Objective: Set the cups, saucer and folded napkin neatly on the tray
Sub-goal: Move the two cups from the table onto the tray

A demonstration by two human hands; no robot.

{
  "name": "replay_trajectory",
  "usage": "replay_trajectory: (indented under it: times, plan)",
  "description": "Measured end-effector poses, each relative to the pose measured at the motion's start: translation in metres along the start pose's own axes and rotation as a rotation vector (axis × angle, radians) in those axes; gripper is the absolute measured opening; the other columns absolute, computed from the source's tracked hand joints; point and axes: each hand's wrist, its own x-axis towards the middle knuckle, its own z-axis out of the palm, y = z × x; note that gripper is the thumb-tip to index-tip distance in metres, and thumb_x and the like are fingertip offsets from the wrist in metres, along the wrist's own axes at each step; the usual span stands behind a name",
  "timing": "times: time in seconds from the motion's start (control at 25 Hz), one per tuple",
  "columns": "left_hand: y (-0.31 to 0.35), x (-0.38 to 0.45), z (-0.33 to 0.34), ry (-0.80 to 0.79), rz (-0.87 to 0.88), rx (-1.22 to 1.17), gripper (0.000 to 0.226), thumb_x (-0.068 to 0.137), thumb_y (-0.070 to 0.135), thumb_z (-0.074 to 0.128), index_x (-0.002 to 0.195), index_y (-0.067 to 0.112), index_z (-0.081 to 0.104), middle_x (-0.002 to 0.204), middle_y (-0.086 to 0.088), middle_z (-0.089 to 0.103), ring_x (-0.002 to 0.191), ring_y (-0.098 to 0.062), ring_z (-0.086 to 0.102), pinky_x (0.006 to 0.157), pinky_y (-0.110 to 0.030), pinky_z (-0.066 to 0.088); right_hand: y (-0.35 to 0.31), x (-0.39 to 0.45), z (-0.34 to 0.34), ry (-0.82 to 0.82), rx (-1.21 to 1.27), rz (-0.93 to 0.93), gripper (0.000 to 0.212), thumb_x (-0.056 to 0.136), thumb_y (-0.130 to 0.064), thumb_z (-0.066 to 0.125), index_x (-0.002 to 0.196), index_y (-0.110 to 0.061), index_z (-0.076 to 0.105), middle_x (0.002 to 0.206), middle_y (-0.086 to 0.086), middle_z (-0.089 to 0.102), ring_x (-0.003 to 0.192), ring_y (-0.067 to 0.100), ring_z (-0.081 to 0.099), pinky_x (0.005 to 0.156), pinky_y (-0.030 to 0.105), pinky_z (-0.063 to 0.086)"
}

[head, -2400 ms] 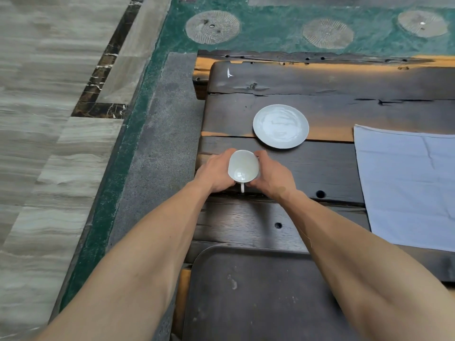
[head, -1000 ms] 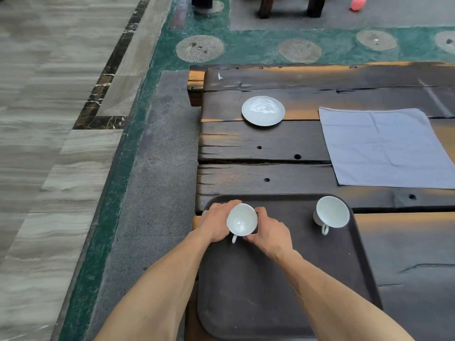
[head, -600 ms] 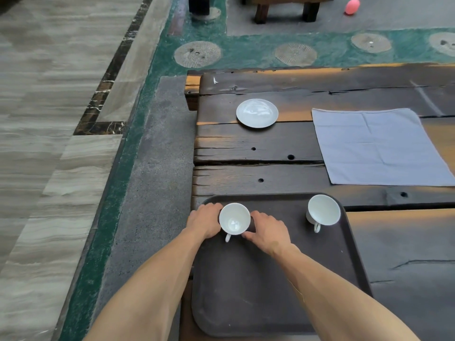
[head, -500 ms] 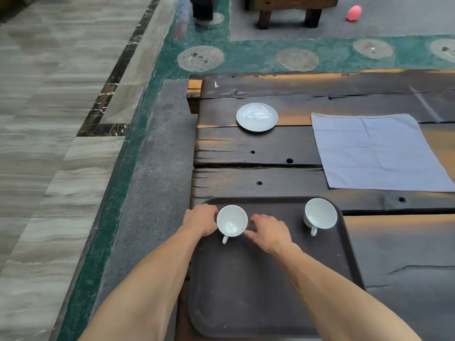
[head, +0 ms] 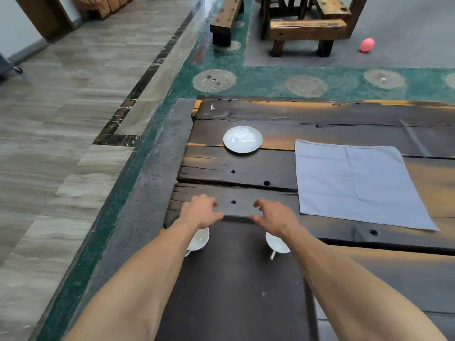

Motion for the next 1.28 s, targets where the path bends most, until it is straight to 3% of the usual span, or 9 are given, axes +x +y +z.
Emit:
replay_trajectory:
  times: [0.4, 0.96, 1.28]
  plan:
    - [0.050, 0.036, 0.006, -0.070, 0.024, -0.090, 0.051, 0.087, 0.056, 0.054, 0.131, 0.031, 0.054, 0.139, -0.002, 0.050, 0.131, -0.022, 0.041, 0.106, -0.043, 0.036, 0.059, 0.028, -0.028, 0.003, -0.008, 0.028, 0.046, 0.090, -0.052, 0.053, 0.129, -0.028, 0.050, 0.124, -0.001, 0.063, 0.115, 0.021, 0.057, 0.088, 0.038, 0.049]
    - [0.015, 0.174, -0.011, -0.101, 0.030, -0.110, 0.051, 0.087, 0.055, 0.057, 0.130, 0.028, 0.055, 0.134, -0.003, 0.054, 0.125, -0.024, 0.049, 0.103, -0.044, 0.040, 0.071, 0.157, -0.020, -0.087, 0.094, 0.125, 0.048, 0.091, -0.051, 0.056, 0.130, -0.024, 0.051, 0.125, 0.001, 0.065, 0.109, 0.023, 0.061, 0.087, 0.041, 0.053]
    - [0.003, 0.277, -0.025, 0.008, 0.053, -0.089, 0.057, 0.084, 0.054, 0.061, 0.134, 0.028, 0.051, 0.137, -0.004, 0.052, 0.128, -0.026, 0.046, 0.101, -0.044, 0.038, 0.097, 0.243, -0.021, -0.042, 0.038, 0.151, 0.057, 0.091, -0.050, 0.056, 0.139, -0.023, 0.043, 0.138, 0.006, 0.055, 0.123, 0.027, 0.052, 0.095, 0.044, 0.048]
